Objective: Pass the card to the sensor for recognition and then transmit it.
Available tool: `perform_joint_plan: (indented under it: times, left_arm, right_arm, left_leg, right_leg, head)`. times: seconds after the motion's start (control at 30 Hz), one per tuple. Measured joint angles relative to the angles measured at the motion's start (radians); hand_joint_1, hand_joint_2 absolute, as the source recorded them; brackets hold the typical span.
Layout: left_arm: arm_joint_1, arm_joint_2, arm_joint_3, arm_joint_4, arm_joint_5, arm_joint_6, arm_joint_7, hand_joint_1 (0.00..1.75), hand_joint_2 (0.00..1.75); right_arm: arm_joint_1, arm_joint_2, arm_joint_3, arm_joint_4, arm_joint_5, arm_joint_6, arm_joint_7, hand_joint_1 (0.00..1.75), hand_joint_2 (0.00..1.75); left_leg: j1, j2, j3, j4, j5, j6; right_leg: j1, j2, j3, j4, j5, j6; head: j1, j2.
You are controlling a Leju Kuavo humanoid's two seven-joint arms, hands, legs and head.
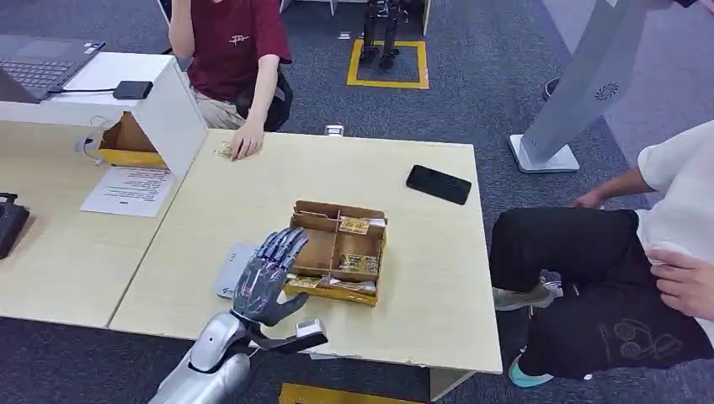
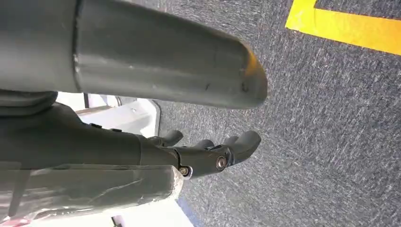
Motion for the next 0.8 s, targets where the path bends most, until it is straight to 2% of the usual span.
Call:
perform_joint_plan:
  times: [0.37, 0.4, 0.43, 0.8]
  left_arm:
    - [0.0, -0.006, 0.012, 0.0, 0.008, 0.0, -0.007, 0.0, 1.75]
    - [0.0, -0.006, 0.012, 0.0, 0.008, 0.0, -0.007, 1.57, 1.75]
    - [0.0, -0.006, 0.012, 0.0, 0.008, 0.0, -0.007, 1.75, 1.75]
    - [0.0, -0.006, 0.023, 0.0, 0.031, -0.021, -0.015, 1.75, 1.75]
  right_arm:
    - [-0.001, 0.005, -0.002, 0.0, 0.004, 0.0, -0.003, 0.0, 0.0]
    - [-0.001, 0.005, -0.002, 0.0, 0.004, 0.0, -0.003, 0.0, 0.0]
    - [-0.001, 0.005, -0.002, 0.0, 0.004, 0.0, -0.003, 0.0, 0.0]
    - [-0.001, 0.005, -0.006, 0.0, 0.008, 0.0, -0.004, 0.0, 0.0]
  left_leg:
    - [0.0, 0.0, 0.0, 0.0, 0.0, 0.0]
    - [0.0, 0.0, 0.0, 0.0, 0.0, 0.0]
    - [0.0, 0.0, 0.0, 0.0, 0.0, 0.0]
    - [0.0, 0.0, 0.0, 0.0, 0.0, 0.0]
  right_leg:
    - [0.0, 0.0, 0.0, 0.0, 0.0, 0.0]
    - [0.0, 0.0, 0.0, 0.0, 0.0, 0.0]
    - [0.0, 0.0, 0.0, 0.0, 0.0, 0.0]
    - [0.0, 0.0, 0.0, 0.0, 0.0, 0.0]
  head:
    - [0.0, 0.0]
    - [0.0, 0.0]
    - [0.0, 0.0]
    - [0.0, 0.0]
